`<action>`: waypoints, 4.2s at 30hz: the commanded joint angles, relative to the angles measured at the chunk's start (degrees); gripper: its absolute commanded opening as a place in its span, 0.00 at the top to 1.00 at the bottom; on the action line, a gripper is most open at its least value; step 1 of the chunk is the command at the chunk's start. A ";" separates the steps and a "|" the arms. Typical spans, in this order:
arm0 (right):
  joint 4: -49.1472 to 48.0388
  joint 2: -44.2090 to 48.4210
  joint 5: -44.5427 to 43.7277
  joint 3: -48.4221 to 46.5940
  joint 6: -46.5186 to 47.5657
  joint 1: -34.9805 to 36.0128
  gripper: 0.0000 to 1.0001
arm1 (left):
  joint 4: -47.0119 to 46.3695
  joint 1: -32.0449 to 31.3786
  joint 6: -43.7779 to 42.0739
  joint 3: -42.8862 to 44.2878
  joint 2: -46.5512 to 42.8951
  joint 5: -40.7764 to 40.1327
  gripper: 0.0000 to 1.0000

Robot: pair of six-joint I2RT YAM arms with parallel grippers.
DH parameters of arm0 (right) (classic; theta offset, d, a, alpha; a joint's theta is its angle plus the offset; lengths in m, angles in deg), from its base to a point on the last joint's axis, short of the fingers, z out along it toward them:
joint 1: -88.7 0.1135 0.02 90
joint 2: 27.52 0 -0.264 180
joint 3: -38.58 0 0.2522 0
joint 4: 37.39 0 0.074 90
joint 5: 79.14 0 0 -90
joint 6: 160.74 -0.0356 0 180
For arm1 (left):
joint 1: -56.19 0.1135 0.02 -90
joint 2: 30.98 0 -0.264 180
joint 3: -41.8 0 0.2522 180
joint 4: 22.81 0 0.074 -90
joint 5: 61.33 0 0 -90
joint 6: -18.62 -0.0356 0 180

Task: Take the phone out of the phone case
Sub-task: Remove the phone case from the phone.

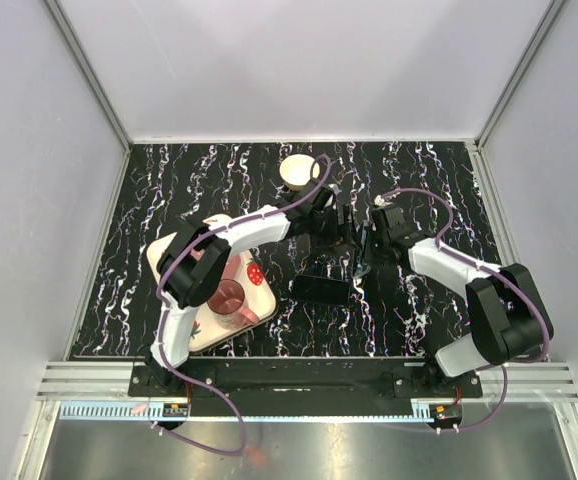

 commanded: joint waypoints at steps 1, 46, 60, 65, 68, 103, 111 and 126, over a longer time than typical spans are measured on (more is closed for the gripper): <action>-7.81 -4.35 8.10 1.31 -1.19 0.51 1.00 | -0.97 -0.64 -1.73 3.42 0.57 1.44 0.18; 1.76 -2.60 4.86 -7.57 0.57 3.76 1.00 | 3.61 -0.20 7.14 10.03 5.94 -14.56 0.36; 1.59 -0.84 5.22 -6.60 -0.05 4.11 1.00 | 0.52 -2.21 2.14 7.02 3.83 -23.60 0.37; 1.68 -0.75 5.57 -7.13 -0.23 4.11 1.00 | 2.71 -4.94 -3.04 8.17 3.48 -29.22 0.37; 1.68 -0.75 6.09 -7.83 -0.58 4.11 1.00 | 3.08 -5.38 -2.45 6.94 2.07 -29.51 0.37; 19.34 -6.28 2.31 -21.62 -13.93 4.11 1.00 | -49.52 4.99 -13.16 -39.35 -27.27 1.44 0.16; 29.34 -10.85 4.51 -30.06 -17.01 4.02 1.00 | -52.30 -2.56 -27.03 -41.49 -29.31 -7.69 0.19; 35.43 -13.58 6.36 -34.82 -18.59 4.11 1.00 | -53.01 -4.15 -27.04 -40.79 -28.43 -21.68 0.30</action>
